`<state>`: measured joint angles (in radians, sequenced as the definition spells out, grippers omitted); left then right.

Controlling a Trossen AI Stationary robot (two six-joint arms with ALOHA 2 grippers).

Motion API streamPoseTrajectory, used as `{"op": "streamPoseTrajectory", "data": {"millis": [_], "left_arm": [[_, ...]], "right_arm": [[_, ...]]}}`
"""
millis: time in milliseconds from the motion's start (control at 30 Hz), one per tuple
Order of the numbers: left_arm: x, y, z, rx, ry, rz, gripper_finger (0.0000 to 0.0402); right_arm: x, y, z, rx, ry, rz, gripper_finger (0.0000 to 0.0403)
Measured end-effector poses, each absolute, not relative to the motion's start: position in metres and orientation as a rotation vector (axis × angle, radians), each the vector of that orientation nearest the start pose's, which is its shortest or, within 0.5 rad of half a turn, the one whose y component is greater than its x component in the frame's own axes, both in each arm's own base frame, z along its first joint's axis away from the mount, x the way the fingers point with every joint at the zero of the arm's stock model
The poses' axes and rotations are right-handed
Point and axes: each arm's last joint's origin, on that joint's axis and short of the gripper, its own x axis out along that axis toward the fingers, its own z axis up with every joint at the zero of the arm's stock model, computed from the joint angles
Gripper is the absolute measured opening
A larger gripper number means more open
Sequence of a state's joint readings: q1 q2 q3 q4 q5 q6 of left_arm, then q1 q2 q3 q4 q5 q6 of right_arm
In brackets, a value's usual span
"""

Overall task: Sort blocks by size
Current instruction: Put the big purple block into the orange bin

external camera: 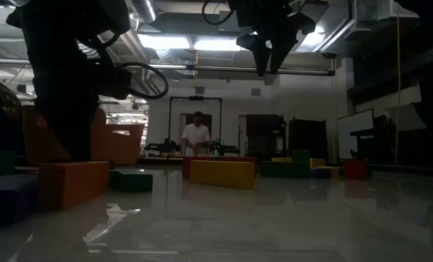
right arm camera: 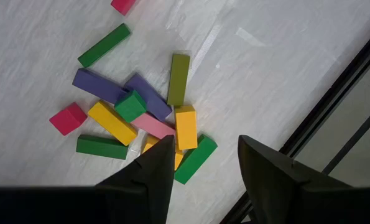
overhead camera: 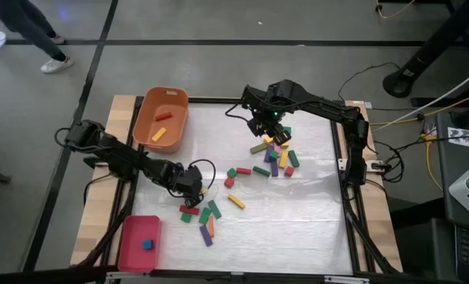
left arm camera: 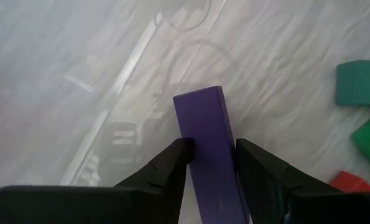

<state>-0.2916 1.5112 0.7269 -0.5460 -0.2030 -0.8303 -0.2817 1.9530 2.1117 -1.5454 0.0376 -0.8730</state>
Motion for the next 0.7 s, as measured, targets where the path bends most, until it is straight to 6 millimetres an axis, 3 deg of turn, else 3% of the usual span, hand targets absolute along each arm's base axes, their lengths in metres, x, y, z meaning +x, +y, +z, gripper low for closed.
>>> {"op": "streamPoseTrajectory", "data": {"millis": [500, 700], "left_arm": [[0.235, -0.064, 0.143, -0.357, 1.219, 0.419, 0.0127], [0.235, -0.062, 0.143, -0.379, 1.216, 0.434, 0.0127]], "right_arm": [[0.35, -0.102, 0.352, -0.547, 1.402, 0.358, 0.0177], [0.316, -0.093, 0.376, -0.587, 1.358, 0.346, 0.0177]]}}
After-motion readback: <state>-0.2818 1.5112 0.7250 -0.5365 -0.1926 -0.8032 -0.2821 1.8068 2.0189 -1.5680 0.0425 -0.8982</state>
